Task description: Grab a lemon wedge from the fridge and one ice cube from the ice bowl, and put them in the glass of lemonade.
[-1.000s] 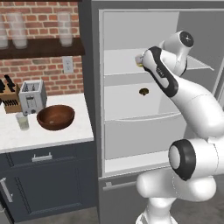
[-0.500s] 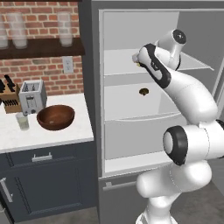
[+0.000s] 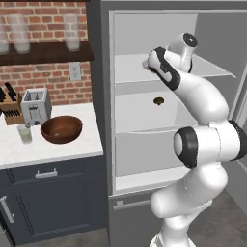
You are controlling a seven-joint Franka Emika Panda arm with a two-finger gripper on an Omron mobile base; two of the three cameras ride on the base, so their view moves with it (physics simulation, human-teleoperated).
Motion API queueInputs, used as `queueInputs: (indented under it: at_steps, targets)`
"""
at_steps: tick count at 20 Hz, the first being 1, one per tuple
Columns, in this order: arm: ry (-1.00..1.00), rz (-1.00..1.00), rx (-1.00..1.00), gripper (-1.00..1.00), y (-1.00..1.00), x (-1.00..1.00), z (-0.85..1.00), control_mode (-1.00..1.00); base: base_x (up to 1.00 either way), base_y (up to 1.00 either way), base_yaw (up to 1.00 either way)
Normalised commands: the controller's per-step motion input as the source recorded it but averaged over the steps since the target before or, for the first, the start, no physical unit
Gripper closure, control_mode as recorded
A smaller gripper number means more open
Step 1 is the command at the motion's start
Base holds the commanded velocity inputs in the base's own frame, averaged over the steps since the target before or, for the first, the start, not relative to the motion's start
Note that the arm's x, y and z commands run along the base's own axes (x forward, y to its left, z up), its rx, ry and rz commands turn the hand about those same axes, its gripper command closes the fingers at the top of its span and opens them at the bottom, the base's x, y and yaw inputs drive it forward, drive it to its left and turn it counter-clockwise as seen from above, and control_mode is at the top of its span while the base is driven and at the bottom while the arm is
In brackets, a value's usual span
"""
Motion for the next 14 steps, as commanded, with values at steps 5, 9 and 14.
queueInputs:
  at_steps: [5,9,14]
  targets:
    - [0.02,0.0,0.0,-1.0,0.0,0.36,-0.21,-1.0,0.0,0.0,0.0]
    - [0.07,0.0,-0.01,1.0,-0.03,0.08,-0.41,-1.0,0.0,0.0,0.0]
    - [0.11,0.0,-0.02,1.0,-0.03,0.0,-0.48,-1.0,0.0,0.0,0.0]
